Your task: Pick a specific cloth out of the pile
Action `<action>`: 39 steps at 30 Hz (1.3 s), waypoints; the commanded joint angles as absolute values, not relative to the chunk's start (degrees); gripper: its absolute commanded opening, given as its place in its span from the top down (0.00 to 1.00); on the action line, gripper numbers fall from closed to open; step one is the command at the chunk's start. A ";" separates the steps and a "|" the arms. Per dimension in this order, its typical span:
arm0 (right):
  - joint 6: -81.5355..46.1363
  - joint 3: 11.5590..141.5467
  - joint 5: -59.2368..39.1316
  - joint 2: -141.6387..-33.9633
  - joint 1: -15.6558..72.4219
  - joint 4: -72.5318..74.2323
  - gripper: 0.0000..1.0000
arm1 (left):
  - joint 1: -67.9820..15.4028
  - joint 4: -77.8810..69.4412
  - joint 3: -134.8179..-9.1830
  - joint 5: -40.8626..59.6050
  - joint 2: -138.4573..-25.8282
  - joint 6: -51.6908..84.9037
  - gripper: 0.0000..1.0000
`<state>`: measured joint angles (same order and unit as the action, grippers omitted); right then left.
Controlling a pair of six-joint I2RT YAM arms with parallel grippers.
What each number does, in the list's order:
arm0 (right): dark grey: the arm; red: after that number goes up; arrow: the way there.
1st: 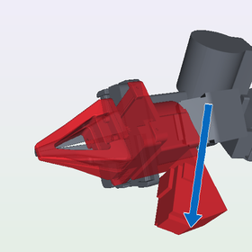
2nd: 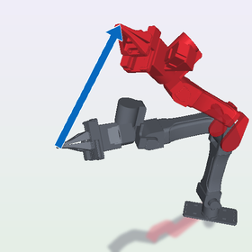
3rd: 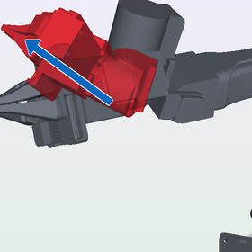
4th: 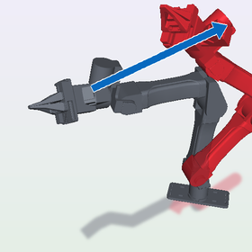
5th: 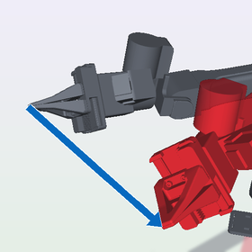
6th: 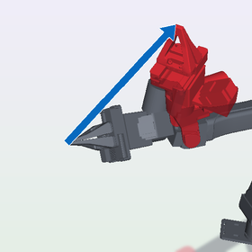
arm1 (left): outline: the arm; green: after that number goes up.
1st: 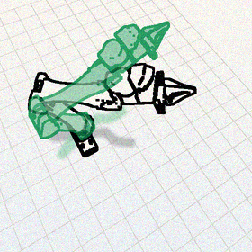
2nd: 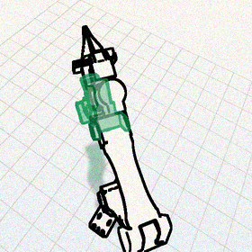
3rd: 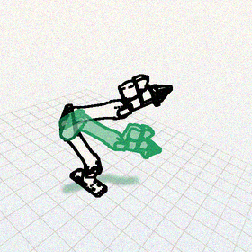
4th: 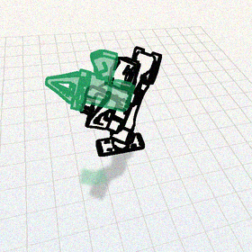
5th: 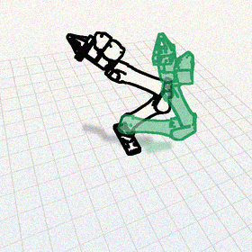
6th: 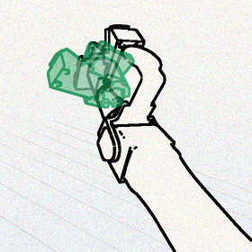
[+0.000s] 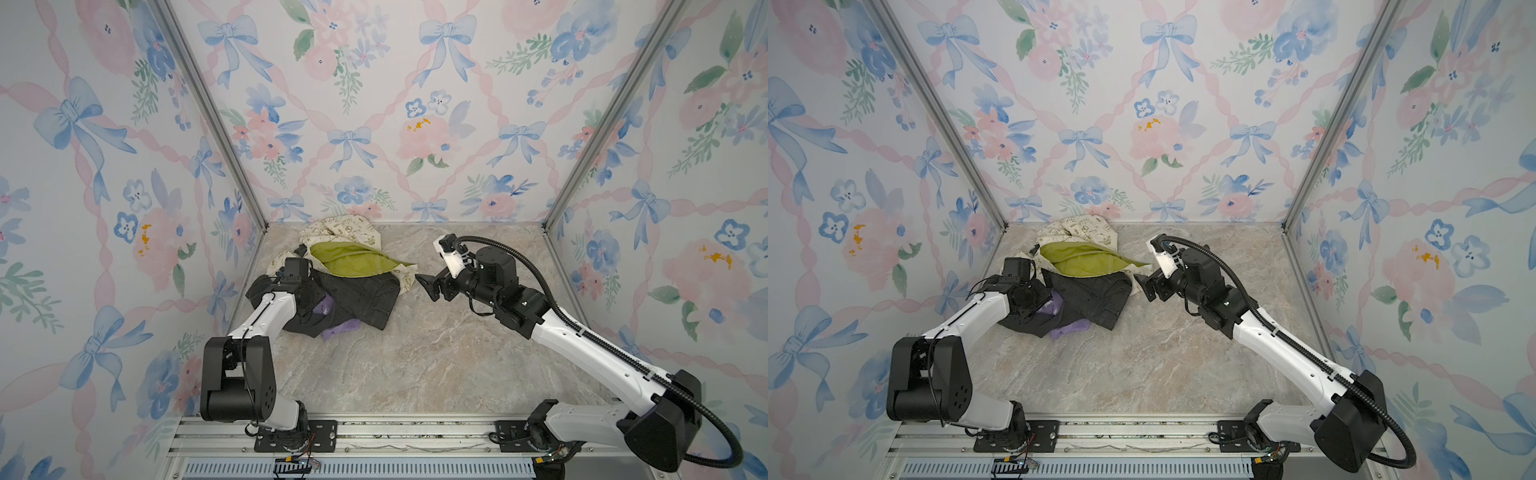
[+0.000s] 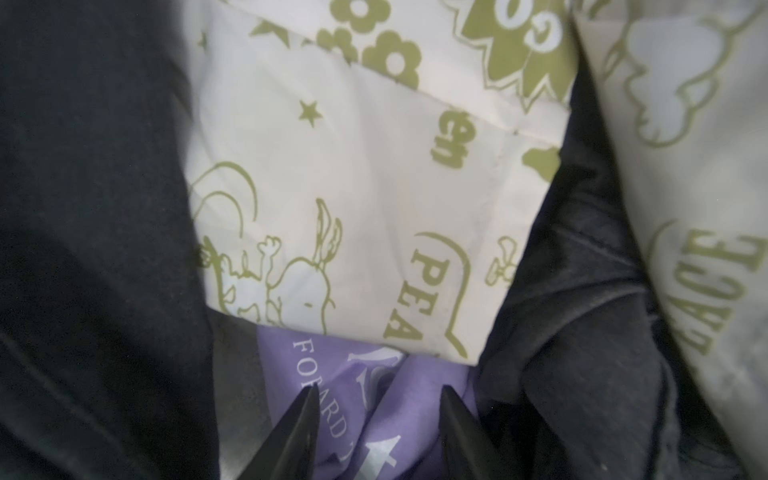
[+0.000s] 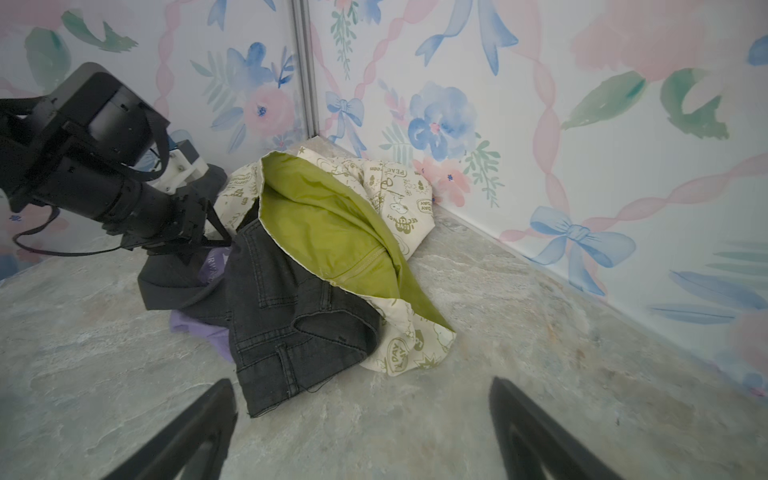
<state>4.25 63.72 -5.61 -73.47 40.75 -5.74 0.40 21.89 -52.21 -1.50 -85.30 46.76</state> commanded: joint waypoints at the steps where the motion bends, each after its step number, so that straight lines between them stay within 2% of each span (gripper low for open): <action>1: 3.67 66.72 -7.91 -75.74 43.41 -6.95 0.03 | 0.88 21.07 -51.26 -2.10 -86.98 47.11 0.52; 6: 4.34 69.62 -7.83 -79.19 46.05 -7.43 0.03 | 0.89 20.68 -50.71 -1.95 -89.16 47.09 0.55; 18: 5.21 73.13 -8.55 -83.80 46.94 -6.56 0.03 | 1.14 20.02 -51.40 -1.44 -90.69 46.41 1.00; 39: 7.71 75.48 -7.78 -86.11 47.17 -5.62 0.03 | 1.41 19.94 -56.14 1.31 -84.76 48.71 1.00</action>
